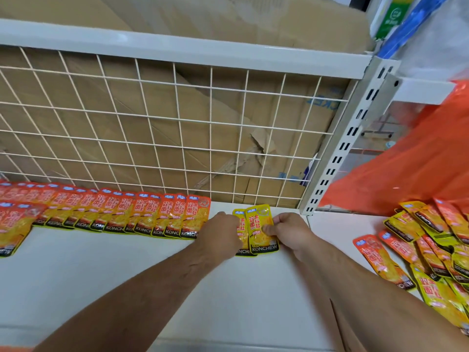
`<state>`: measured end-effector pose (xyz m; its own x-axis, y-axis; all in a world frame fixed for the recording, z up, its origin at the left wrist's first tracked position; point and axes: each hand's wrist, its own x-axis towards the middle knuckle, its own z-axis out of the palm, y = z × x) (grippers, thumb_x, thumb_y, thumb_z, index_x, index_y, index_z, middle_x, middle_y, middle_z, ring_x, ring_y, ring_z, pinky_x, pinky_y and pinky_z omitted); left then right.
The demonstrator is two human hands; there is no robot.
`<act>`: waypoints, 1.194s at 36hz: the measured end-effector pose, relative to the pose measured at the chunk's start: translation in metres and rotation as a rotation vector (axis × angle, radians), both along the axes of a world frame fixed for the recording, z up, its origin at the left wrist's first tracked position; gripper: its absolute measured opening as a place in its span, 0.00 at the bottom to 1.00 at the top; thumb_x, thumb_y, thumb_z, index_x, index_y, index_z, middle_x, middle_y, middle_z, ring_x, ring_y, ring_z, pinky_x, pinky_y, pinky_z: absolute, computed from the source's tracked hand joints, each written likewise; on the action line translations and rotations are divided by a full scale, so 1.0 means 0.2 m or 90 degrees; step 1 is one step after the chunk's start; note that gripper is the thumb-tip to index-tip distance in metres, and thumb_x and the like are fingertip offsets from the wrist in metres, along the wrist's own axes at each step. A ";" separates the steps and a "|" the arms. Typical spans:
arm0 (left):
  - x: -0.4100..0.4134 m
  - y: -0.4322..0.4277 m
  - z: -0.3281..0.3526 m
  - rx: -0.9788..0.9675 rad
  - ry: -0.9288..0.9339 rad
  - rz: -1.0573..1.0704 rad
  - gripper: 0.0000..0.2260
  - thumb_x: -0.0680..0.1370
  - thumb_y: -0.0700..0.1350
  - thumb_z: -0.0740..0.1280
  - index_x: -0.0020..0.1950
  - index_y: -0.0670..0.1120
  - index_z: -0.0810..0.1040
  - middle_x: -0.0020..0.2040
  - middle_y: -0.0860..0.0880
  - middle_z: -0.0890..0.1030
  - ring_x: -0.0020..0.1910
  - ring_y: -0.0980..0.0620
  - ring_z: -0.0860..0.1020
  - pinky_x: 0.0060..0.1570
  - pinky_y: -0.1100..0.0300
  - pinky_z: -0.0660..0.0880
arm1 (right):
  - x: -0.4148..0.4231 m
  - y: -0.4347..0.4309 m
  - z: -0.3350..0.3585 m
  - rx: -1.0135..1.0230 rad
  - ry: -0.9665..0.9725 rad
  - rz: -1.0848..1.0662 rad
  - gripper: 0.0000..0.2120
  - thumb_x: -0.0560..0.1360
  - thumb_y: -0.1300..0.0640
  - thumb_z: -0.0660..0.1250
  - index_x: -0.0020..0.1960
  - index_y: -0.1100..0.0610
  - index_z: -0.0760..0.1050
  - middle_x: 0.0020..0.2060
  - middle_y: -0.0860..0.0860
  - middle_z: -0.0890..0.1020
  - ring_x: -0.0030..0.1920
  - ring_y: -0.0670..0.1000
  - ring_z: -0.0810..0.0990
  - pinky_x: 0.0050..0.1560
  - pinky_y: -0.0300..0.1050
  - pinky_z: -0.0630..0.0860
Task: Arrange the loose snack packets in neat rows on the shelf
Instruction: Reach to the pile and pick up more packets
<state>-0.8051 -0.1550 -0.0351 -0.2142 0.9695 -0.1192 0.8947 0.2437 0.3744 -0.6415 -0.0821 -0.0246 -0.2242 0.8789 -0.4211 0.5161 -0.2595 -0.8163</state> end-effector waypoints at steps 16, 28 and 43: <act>0.03 -0.02 0.00 0.024 -0.007 0.037 0.16 0.70 0.46 0.70 0.58 0.50 0.80 0.54 0.47 0.76 0.52 0.47 0.77 0.51 0.54 0.77 | -0.06 0.00 0.04 0.141 -0.378 0.093 0.13 0.67 0.47 0.72 0.43 0.54 0.73 0.39 0.48 0.77 0.43 0.53 0.80 0.42 0.42 0.75; 0.04 -0.03 0.00 0.031 -0.015 0.051 0.17 0.72 0.46 0.69 0.61 0.51 0.78 0.54 0.48 0.76 0.53 0.46 0.77 0.50 0.54 0.76 | -0.05 -0.03 0.05 0.207 -0.471 0.138 0.22 0.71 0.39 0.70 0.56 0.52 0.72 0.55 0.51 0.81 0.56 0.54 0.80 0.45 0.43 0.71; 0.16 0.00 0.02 0.149 0.082 -0.134 0.25 0.73 0.60 0.60 0.68 0.54 0.74 0.67 0.54 0.73 0.67 0.50 0.67 0.64 0.54 0.65 | 0.16 -0.20 0.02 0.356 -0.477 0.152 0.20 0.71 0.42 0.62 0.57 0.52 0.76 0.56 0.50 0.78 0.60 0.57 0.74 0.53 0.48 0.74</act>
